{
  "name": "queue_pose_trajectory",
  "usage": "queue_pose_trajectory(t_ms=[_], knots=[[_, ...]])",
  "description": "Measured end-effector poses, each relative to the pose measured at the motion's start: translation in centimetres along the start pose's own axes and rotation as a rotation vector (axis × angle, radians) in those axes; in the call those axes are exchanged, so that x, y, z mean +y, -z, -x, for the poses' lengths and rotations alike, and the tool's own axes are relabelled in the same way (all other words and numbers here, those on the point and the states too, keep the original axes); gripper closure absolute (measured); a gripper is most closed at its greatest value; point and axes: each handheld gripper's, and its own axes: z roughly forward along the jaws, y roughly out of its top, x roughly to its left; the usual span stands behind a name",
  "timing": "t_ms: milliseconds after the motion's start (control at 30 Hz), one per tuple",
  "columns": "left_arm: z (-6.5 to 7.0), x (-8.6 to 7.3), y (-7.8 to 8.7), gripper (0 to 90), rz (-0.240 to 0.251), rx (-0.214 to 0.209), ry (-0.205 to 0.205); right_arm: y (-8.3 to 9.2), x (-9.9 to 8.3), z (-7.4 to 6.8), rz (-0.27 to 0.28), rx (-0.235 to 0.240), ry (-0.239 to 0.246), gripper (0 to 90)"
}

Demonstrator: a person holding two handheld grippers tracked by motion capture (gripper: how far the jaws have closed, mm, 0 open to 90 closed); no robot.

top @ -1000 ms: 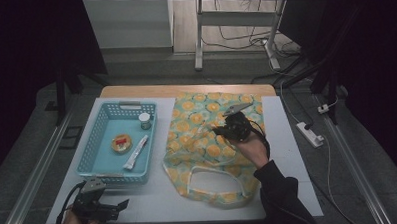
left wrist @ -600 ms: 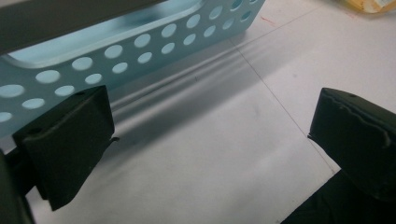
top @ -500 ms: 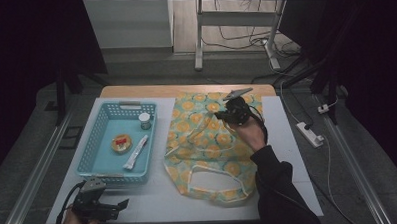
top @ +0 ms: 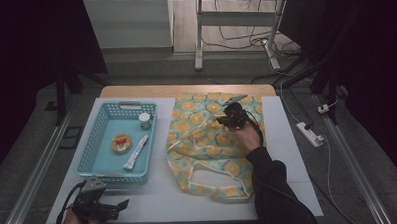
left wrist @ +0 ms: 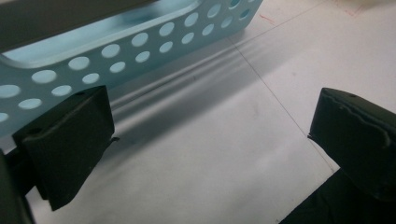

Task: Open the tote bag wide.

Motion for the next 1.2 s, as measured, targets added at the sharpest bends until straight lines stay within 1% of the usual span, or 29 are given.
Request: queue_pose_trajectory(t_ms=[33, 100, 133, 167, 233, 367, 467, 567, 600, 633, 700, 733, 767, 867, 933, 1000, 1100, 1200], knots=[[0.0, 0.0, 0.0, 0.0, -0.001, 0.001, -0.003, -0.2, -0.2, 0.0, -0.011, 0.001, 0.000, 89.6], [0.0, 0.0, 0.0, 0.0, -0.001, -0.001, -0.005, -0.8, -0.7, 0.0, -0.040, -0.011, 0.012, 89.4], [0.0, 0.0, 0.0, 0.0, 0.001, -0.001, -0.003, -0.8, -0.7, 0.0, -0.040, -0.011, 0.012, 89.4], [0.0, 0.0, 0.0, 0.0, 0.002, -0.001, -0.003, -1.1, -0.9, 0.0, -0.056, -0.011, 0.008, 89.0], [0.0, 0.0, 0.0, 0.0, 0.003, -0.002, -0.003, -1.3, -1.1, 0.1, -0.065, -0.009, 0.009, 88.7], [0.0, 0.0, 0.0, 0.0, 0.003, -0.002, -0.005, -1.3, -1.3, 0.3, -0.055, 0.007, -0.014, 86.7], [0.0, 0.0, 0.0, 0.0, 0.003, -0.003, -0.004, -1.3, -1.4, 0.5, -0.050, 0.020, -0.034, 82.7], [0.0, 0.0, 0.0, 0.0, 0.003, -0.003, -0.006, -1.2, -1.3, 0.5, -0.047, 0.014, -0.028, 77.7], [0.0, 0.0, 0.0, 0.0, 0.003, -0.004, -0.005, -1.0, -1.3, 0.5, -0.040, 0.013, -0.037, 74.7], [0.0, 0.0, 0.0, 0.0, 0.004, -0.004, -0.005, -1.0, -1.3, 0.5, -0.040, 0.013, -0.037, 74.7], [0.0, 0.0, 0.1, 0.0, 0.004, -0.006, -0.004, -0.8, -1.1, 0.5, -0.033, 0.022, -0.048, 70.2], [0.0, 0.0, 0.1, 0.0, 0.005, -0.006, -0.004, -0.8, -1.1, 0.5, -0.033, 0.022, -0.048, 70.2], [0.0, 0.0, 0.1, 0.0, 0.006, -0.007, -0.004, -0.6, -1.1, 0.6, -0.027, 0.023, -0.048, 68.2], [0.0, 0.0, 0.1, 0.0, 0.006, -0.007, -0.005, -0.4, -1.1, 0.5, -0.029, 0.033, -0.049, 65.1], [0.0, 0.0, 0.1, 0.0, 0.006, -0.007, -0.005, -0.3, -1.1, 0.4, -0.031, 0.030, -0.045, 62.3], [0.0, 0.0, 0.1, 0.0, 0.006, -0.008, -0.003, -0.2, -1.1, 0.4, -0.030, 0.042, -0.051, 58.7], [0.0, 0.0, 0.1, 0.0, 0.009, -0.008, -0.003, 0.3, -1.0, 0.2, -0.021, 0.030, -0.047, 53.2], [0.0, 0.0, 0.1, 0.0, 0.010, -0.010, 0.000, 0.9, -0.9, 0.1, -0.002, 0.028, -0.054, 46.8]])
